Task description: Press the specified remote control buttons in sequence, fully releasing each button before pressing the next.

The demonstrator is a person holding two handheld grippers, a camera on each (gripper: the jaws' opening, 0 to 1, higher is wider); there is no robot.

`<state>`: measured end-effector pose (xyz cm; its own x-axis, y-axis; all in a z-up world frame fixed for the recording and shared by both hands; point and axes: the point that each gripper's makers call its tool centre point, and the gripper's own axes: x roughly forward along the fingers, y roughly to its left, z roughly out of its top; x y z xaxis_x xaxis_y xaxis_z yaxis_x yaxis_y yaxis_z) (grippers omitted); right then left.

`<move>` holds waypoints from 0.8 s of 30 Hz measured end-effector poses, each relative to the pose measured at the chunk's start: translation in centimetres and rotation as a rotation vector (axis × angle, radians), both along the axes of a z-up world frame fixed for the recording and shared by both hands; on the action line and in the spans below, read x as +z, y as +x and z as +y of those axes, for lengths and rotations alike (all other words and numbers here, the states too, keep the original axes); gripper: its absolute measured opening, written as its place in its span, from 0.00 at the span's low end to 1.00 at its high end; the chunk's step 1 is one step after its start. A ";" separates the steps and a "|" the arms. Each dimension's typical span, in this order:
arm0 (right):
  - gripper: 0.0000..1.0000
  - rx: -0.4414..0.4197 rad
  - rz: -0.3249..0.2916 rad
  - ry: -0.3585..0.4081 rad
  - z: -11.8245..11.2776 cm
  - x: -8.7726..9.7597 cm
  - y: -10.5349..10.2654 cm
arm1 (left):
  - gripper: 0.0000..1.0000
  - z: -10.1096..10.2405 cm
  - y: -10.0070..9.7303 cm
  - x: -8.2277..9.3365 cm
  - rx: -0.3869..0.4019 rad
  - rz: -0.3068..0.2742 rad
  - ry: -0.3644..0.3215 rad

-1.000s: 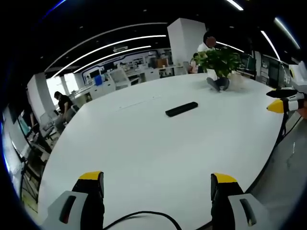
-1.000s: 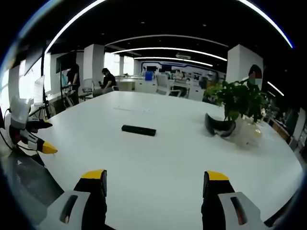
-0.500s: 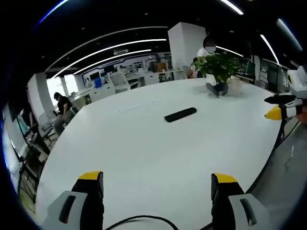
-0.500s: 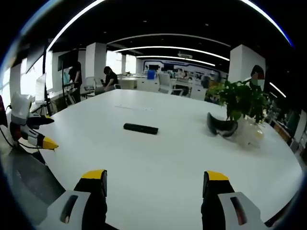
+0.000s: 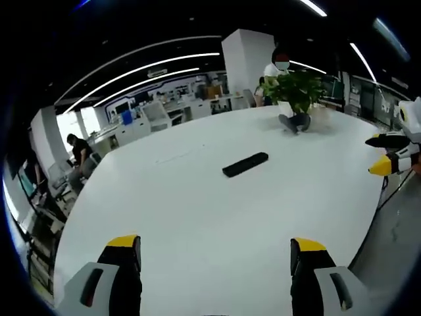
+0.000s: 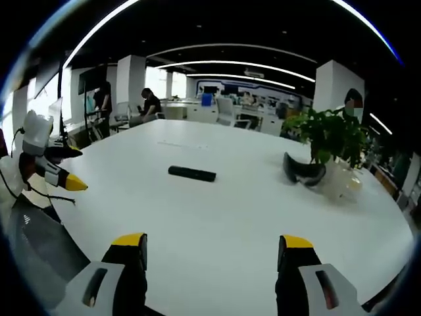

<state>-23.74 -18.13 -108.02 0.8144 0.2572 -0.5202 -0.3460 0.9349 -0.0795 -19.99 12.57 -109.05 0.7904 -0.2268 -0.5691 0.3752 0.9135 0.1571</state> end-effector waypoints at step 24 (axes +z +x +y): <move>0.79 0.015 0.049 -0.034 0.2 -1.0 -0.1 | 0.97 -6.3 10.9 2.0 -0.211 -0.034 0.070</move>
